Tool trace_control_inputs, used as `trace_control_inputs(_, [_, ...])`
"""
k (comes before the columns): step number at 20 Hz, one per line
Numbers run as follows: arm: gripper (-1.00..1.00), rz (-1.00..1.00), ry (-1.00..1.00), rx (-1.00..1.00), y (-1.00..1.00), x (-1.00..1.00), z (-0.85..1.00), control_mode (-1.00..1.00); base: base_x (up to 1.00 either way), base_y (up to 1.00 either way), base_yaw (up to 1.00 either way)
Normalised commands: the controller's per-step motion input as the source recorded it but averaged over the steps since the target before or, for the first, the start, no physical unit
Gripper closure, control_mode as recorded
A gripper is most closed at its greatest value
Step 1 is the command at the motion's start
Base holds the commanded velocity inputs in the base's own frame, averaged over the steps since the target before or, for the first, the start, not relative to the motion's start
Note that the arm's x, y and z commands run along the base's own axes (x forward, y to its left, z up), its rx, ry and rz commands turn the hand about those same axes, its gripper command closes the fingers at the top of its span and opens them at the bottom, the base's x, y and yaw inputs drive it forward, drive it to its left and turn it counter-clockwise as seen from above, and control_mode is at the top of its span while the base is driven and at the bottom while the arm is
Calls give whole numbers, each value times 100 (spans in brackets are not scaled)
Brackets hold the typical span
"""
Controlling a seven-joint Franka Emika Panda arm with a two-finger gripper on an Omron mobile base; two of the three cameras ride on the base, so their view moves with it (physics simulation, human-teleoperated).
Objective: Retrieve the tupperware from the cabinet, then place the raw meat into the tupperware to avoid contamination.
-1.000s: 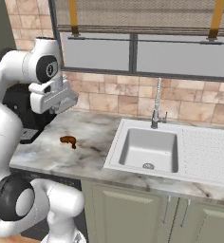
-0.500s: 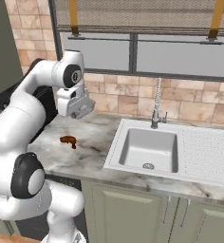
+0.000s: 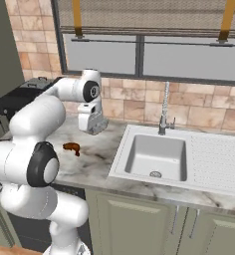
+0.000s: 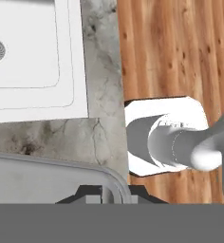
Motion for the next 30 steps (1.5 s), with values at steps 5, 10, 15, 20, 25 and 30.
trace_control_inputs(5, [100,15,3,-6,0,47,-56,-100,0,0,0])
trace_control_inputs(10, [100,11,-4,5,-1,43,-19,-100,0,0,0])
trace_control_inputs(15, [100,5,-9,1,-1,40,-29,-100,0,0,0])
trace_control_inputs(20, [100,5,-12,0,0,37,-37,-100,0,0,0])
trace_control_inputs(25, [100,3,-3,-2,-3,15,-32,-100,0,0,0])
trace_control_inputs(30, [100,0,11,-2,0,4,-25,-100,0,0,0])
